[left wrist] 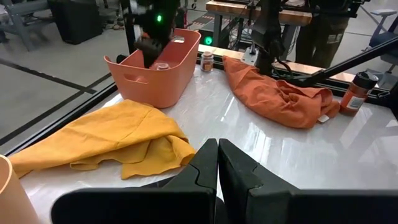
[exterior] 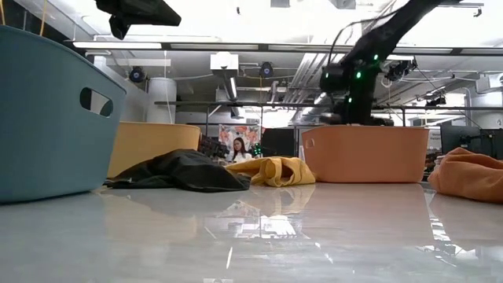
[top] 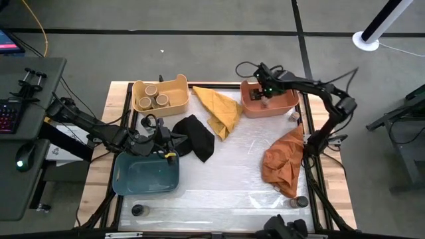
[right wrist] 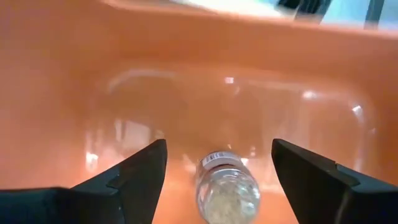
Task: Sort spices by type
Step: Put the brown spice bottle into the orange bin
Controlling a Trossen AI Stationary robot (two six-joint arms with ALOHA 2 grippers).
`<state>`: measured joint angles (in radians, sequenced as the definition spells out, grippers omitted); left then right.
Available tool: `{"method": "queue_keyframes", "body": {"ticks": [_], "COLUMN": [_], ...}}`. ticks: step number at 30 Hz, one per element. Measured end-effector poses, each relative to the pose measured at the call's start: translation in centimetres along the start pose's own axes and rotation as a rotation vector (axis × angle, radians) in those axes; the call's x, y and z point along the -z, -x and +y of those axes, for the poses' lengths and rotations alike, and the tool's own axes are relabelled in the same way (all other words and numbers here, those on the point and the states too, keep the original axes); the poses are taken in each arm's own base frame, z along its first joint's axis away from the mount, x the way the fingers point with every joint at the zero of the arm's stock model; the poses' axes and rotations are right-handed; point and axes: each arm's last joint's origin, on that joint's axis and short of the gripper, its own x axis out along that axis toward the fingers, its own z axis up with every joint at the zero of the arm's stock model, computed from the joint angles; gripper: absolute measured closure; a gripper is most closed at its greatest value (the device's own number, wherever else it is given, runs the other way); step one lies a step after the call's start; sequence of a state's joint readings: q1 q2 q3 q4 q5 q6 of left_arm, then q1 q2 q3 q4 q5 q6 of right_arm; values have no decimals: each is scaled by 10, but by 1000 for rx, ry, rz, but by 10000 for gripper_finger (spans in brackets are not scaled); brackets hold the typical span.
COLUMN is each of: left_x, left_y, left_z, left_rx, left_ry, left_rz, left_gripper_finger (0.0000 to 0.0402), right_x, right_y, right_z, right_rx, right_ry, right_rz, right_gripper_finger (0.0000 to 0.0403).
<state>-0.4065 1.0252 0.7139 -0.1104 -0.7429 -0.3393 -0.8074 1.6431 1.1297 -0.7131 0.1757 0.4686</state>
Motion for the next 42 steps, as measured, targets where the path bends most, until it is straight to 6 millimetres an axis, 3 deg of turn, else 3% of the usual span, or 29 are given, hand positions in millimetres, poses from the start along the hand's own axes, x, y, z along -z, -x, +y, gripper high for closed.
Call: {"method": "queue_keyframes", "body": {"ticks": [8,16,21,24,29,34,42], "left_x": [0,0,0,0,0,0,0], "left_y": [0,0,0,0,0,0,0], "left_z": [0,-1,-1,-1,-1,-1,-1], "left_rx": [3,25,25,25,25,27,27], "left_ry": [0,0,0,-1,0,3,28], "left_rz": [1,8,8,8,8,5,6], "left_gripper_finger": [402,402,401,401,401,401,402], "right_x": [11,59,90,106,135,148,141], "right_y": [65,134,157,149,106,75,72], "right_z": [-14,-30,-47,-54,-60,-63,-62], "right_rx": [-54,-48,53,77,93,170,219], "right_ry": [61,134,86,76,153,232,154], "right_rz": [-106,-127,-99,-22,181,166,118], "right_gripper_finger": [116,116,116,116,116,116,116]}}
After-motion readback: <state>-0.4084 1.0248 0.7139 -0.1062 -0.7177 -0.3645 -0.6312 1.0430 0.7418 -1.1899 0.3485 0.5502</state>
